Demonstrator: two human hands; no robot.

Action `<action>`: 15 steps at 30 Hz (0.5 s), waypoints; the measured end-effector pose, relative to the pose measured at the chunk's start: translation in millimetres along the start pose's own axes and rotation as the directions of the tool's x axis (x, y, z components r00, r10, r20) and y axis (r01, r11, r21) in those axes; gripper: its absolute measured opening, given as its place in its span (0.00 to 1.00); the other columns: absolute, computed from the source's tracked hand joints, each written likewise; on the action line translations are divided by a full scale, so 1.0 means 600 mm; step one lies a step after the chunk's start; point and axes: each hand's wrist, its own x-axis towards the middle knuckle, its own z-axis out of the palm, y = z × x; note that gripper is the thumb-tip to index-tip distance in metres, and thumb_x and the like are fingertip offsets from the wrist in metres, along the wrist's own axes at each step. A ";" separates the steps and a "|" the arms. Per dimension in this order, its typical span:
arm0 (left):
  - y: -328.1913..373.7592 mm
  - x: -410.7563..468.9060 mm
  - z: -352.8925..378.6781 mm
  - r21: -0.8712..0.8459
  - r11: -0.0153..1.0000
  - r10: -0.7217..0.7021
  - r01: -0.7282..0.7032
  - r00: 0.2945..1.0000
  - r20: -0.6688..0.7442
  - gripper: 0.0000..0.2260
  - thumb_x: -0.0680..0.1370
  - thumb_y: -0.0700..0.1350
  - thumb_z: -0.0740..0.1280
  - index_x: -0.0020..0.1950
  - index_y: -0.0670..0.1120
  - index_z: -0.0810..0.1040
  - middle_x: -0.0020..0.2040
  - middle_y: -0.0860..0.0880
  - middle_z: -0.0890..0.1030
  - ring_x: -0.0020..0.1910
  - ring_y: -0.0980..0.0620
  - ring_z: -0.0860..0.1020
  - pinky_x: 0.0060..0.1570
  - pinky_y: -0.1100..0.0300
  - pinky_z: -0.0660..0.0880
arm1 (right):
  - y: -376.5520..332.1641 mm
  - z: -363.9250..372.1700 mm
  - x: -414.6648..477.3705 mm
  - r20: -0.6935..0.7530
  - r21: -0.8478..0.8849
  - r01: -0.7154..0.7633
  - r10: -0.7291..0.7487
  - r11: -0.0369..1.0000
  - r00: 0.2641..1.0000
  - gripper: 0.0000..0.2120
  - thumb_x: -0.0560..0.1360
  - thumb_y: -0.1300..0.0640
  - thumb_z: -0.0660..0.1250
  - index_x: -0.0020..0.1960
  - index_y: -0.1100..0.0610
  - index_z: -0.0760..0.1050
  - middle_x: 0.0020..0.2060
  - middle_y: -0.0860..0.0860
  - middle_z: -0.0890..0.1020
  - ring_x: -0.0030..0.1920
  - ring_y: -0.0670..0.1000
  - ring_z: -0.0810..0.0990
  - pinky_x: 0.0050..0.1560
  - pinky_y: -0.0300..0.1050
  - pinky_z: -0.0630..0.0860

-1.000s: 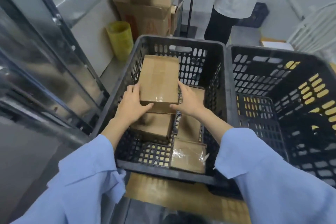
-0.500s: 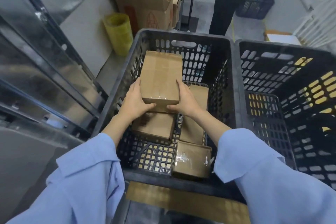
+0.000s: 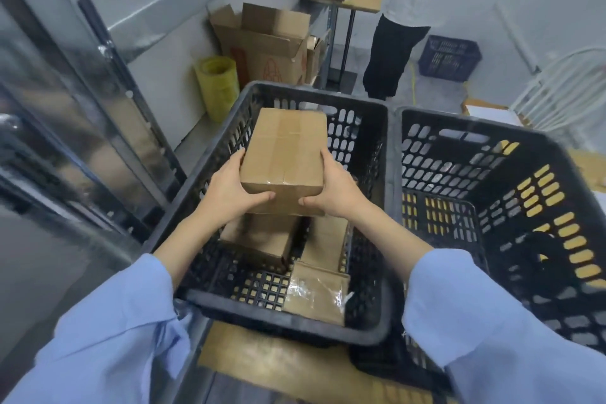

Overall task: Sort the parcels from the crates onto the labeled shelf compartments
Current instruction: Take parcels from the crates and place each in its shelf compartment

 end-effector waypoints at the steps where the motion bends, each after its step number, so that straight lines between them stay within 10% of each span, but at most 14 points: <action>1: 0.014 -0.010 -0.003 -0.005 1.000 0.000 0.000 1.000 -0.021 0.42 0.69 0.49 0.78 0.76 0.46 0.60 0.72 0.47 0.70 0.70 0.48 0.68 0.67 0.53 0.66 | -0.005 -0.012 -0.010 -0.008 0.005 0.025 -0.024 1.000 1.000 0.56 0.66 0.54 0.80 0.81 0.54 0.45 0.72 0.54 0.66 0.71 0.55 0.67 0.71 0.54 0.67; 15: 0.211 -0.296 -0.002 -0.022 0.996 -0.086 0.086 0.875 -0.477 0.40 0.69 0.50 0.78 0.76 0.48 0.60 0.70 0.51 0.69 0.62 0.59 0.65 0.66 0.56 0.66 | -0.045 -0.158 -0.213 0.091 0.027 0.507 -0.507 0.862 0.857 0.51 0.67 0.55 0.80 0.79 0.52 0.50 0.74 0.51 0.64 0.73 0.52 0.63 0.71 0.51 0.64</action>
